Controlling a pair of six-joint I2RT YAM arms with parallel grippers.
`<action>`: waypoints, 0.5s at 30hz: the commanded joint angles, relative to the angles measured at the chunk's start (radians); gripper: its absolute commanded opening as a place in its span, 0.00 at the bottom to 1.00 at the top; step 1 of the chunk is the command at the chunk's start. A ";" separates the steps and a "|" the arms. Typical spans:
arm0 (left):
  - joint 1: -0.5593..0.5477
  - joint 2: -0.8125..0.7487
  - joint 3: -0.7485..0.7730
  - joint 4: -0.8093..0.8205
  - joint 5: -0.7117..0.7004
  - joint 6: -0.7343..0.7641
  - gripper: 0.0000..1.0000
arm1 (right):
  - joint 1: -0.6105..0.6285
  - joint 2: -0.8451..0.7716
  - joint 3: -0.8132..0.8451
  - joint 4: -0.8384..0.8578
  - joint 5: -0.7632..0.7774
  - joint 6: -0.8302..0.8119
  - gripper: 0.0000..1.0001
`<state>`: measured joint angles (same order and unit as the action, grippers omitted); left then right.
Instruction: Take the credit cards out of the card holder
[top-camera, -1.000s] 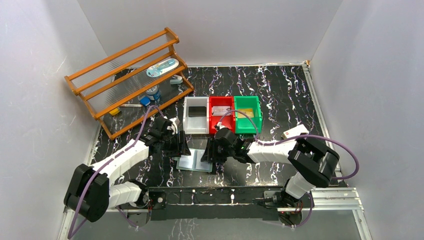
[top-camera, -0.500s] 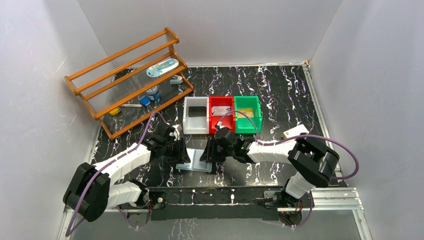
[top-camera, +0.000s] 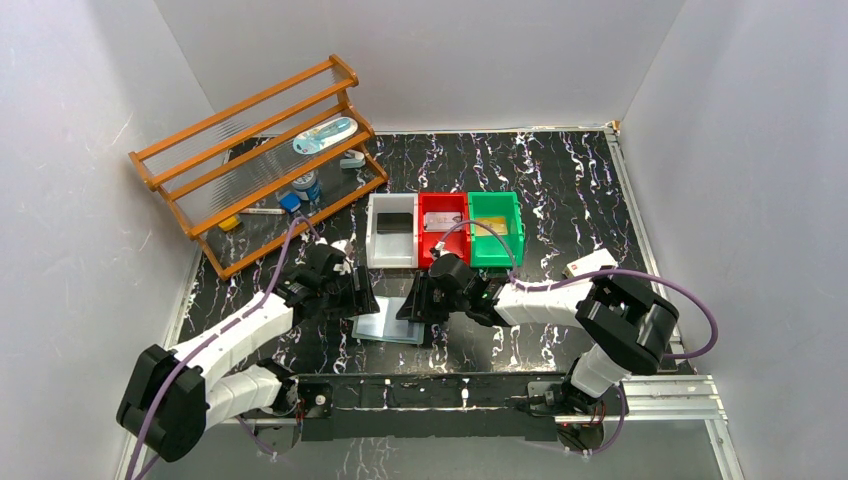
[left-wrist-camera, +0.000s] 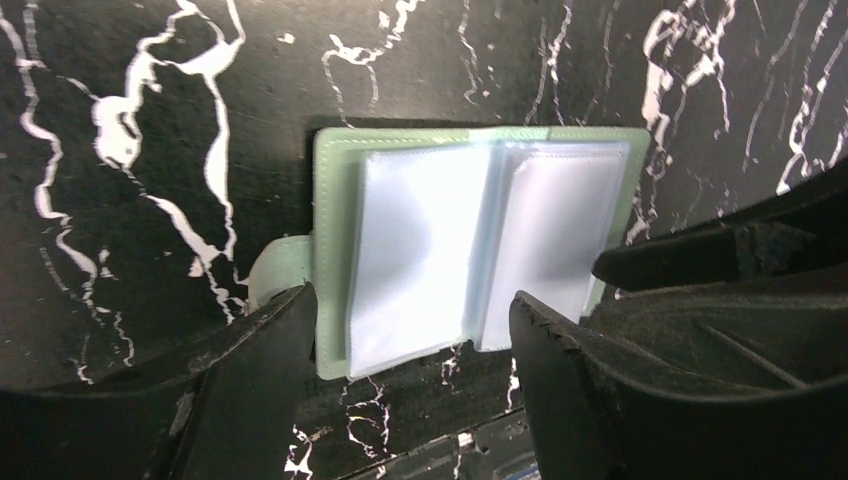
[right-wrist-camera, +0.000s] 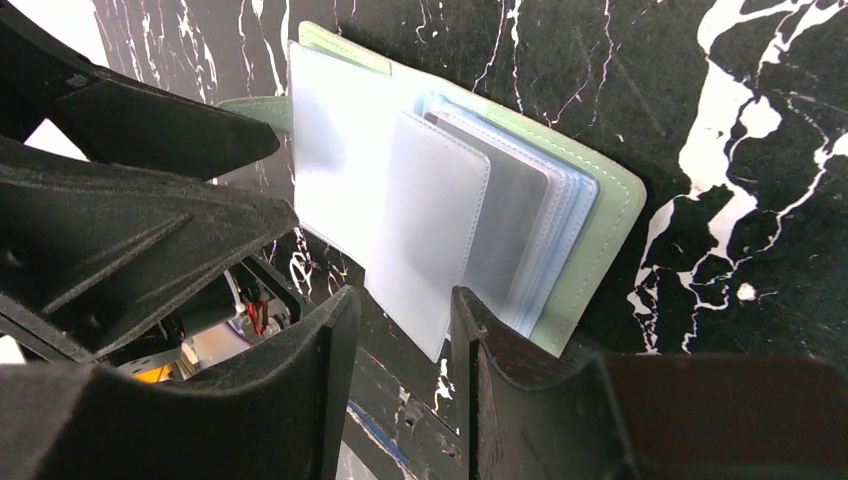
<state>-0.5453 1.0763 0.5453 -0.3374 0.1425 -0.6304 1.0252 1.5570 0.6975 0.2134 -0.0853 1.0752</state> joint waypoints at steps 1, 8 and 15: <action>-0.002 -0.004 0.027 -0.040 -0.096 -0.019 0.70 | 0.001 -0.023 0.008 0.063 -0.005 0.024 0.47; -0.002 0.043 -0.005 -0.009 -0.064 -0.051 0.68 | 0.001 -0.005 0.027 0.101 -0.030 0.035 0.47; -0.002 0.005 -0.059 0.020 -0.021 -0.075 0.59 | 0.001 0.049 0.065 0.127 -0.069 0.042 0.47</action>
<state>-0.5453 1.1191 0.5205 -0.3229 0.0944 -0.6792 1.0252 1.5726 0.7033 0.2722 -0.1192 1.1034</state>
